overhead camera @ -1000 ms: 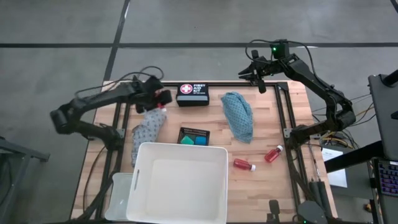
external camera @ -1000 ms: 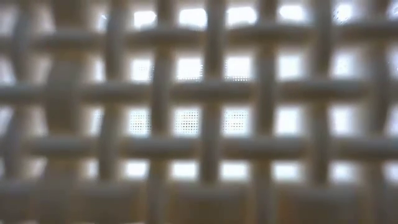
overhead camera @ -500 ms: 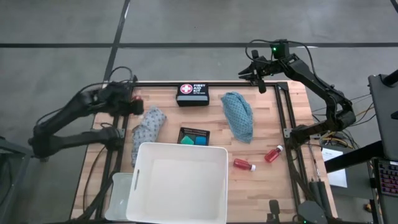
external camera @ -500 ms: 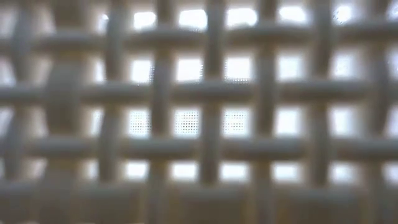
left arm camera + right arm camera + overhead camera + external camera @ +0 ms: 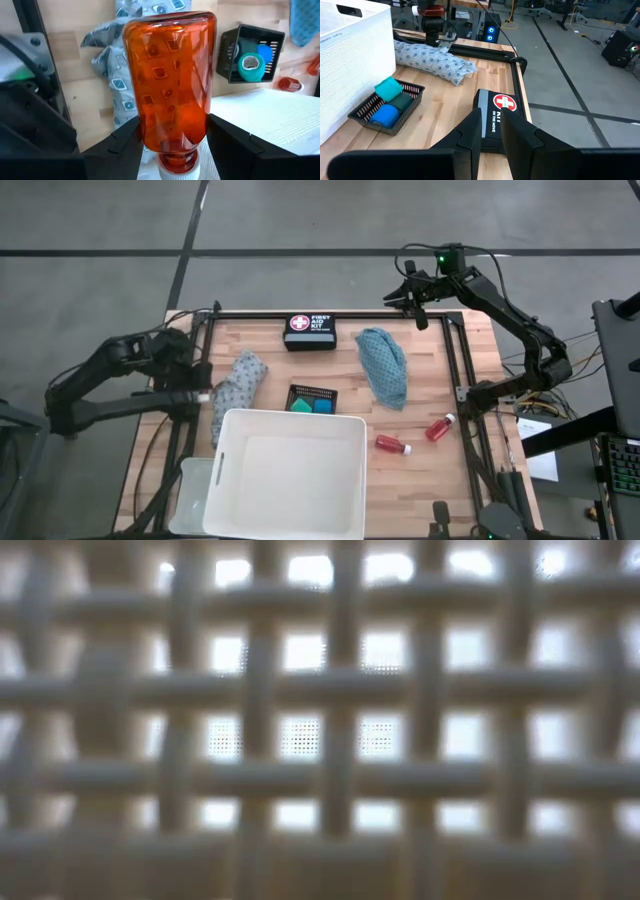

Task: Pick & Place Medicine items
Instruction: Put the top left red medicine bottle into the white bin

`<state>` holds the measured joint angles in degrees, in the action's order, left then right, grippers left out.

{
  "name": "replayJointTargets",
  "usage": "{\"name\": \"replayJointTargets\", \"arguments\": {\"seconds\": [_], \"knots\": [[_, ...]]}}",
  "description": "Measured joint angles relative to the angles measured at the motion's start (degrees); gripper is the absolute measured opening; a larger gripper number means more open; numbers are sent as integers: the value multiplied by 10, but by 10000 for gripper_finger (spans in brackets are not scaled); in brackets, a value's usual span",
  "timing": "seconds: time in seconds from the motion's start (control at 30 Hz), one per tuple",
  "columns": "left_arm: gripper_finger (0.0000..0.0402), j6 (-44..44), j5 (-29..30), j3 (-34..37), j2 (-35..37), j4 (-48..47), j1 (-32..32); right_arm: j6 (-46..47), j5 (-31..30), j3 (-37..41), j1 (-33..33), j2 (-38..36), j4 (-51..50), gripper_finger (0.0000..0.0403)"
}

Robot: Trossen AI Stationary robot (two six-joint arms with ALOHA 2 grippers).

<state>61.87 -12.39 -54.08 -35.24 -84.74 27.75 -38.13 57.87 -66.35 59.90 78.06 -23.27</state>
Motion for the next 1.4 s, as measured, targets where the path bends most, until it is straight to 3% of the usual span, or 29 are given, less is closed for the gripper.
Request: {"name": "replayJointTargets", "arguments": {"seconds": [0.27,0.53,0.73,1.13,1.4], "knots": [[198,44,-11,-5,2,1,-17,0,0,0,0,0,0,68],[198,76,40,-2,0,32,-18,0,0,0,0,0,0,68],[198,69,24,0,-4,32,-18,0,0,0,0,0,0,68],[198,-124,-50,0,1,-16,-24,0,0,0,0,0,0,68],[198,-143,-91,1,33,-26,-35,0,0,0,0,0,0,68]]}}
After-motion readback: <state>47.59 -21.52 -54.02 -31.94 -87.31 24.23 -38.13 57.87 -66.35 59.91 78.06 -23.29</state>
